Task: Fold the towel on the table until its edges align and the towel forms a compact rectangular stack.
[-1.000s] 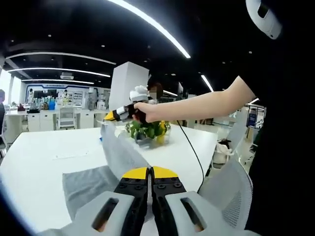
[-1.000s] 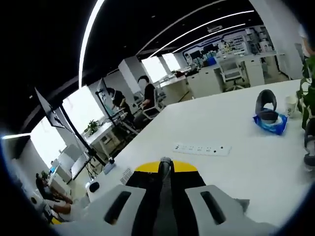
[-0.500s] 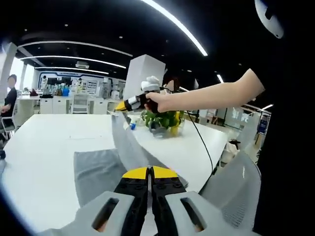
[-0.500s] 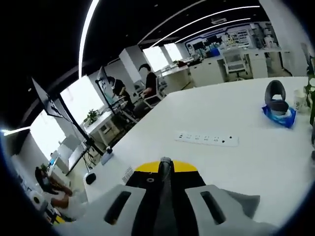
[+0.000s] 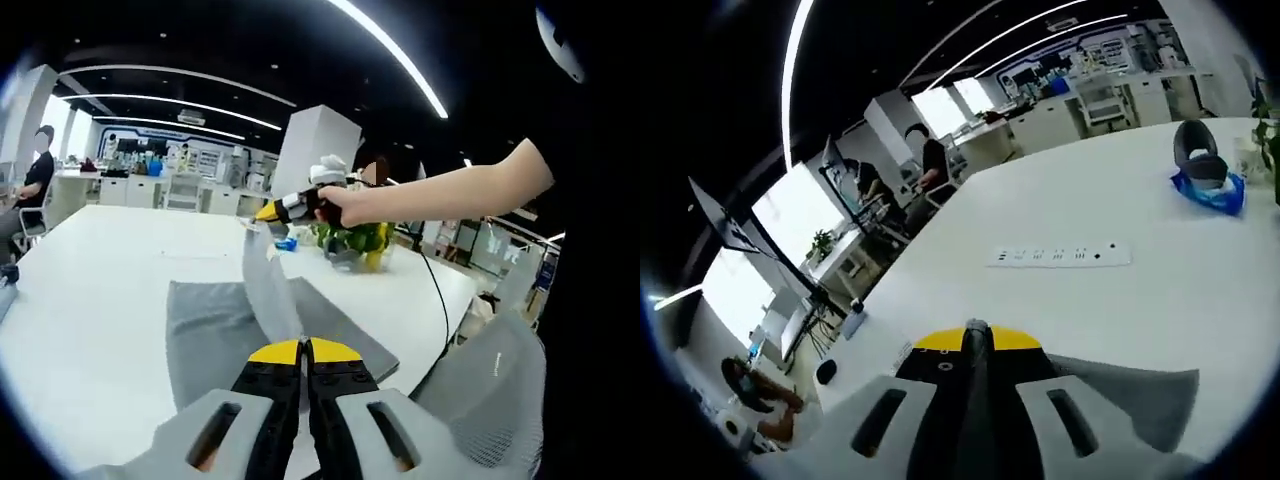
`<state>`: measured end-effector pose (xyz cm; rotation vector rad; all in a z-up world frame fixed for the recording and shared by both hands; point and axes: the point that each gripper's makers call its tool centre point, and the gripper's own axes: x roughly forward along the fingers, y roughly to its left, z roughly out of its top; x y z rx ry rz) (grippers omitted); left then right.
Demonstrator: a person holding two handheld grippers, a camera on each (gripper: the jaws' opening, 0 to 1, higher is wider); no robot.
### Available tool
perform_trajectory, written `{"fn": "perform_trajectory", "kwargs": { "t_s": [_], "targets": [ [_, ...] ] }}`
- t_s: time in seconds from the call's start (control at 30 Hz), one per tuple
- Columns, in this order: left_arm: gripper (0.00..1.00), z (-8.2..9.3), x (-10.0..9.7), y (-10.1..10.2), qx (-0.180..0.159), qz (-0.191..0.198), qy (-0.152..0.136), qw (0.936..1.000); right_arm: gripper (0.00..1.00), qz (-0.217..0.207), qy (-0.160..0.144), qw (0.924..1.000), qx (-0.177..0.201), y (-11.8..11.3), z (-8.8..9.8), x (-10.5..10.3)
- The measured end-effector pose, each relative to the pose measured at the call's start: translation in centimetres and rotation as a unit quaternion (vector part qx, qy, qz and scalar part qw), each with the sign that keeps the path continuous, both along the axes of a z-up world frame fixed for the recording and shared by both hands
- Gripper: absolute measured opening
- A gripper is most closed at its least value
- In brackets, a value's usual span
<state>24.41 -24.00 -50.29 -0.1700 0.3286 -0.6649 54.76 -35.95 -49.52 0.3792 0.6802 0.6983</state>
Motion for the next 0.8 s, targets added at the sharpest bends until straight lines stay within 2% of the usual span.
{"fn": "perform_trajectory", "kwargs": {
  "t_s": [0.07,0.13,0.2,0.27,0.37,0.43,0.53,0.7,0.8],
  "targets": [
    [0.0,-0.7,0.1,0.2,0.005,0.006,0.009,0.9999,0.04,-0.002,0.011,0.9998,0.014,0.5,-0.3,-0.1],
    [0.0,-1.4,0.2,0.5,0.012,0.012,0.014,0.9998,0.04,-0.014,0.03,0.9985,0.044,0.9,-0.4,0.0],
    [0.0,-1.7,0.2,0.9,-0.003,0.02,0.021,0.9996,0.04,-0.026,0.045,0.9966,0.064,1.1,-0.8,0.3],
    [0.0,-1.9,0.3,1.1,-0.015,0.026,0.028,0.9992,0.04,-0.024,0.046,0.9969,0.06,1.3,-1.3,0.3],
    [0.0,-2.8,0.2,1.8,0.006,0.036,0.034,0.9987,0.04,-0.019,0.051,0.9969,0.056,1.9,-2.1,0.0],
    [0.0,-3.4,0.1,2.1,-0.007,0.048,0.044,0.9978,0.04,-0.019,0.057,0.9959,0.067,2.3,-2.6,-0.2],
    [0.0,-4.2,0.2,2.7,-0.024,0.062,0.055,0.9963,0.04,-0.038,0.078,0.9912,0.1,2.8,-3.1,-0.3],
    [0.0,-5.4,0.4,3.3,-0.018,0.077,0.065,0.9947,0.04,-0.067,0.11,0.9815,0.142,3.3,-4.3,-0.1],
    [0.01,-5.8,0.5,4.0,-0.035,0.099,0.074,0.9917,0.04,-0.083,0.126,0.9744,0.167,3.7,-4.7,-0.1]
  ]
}}
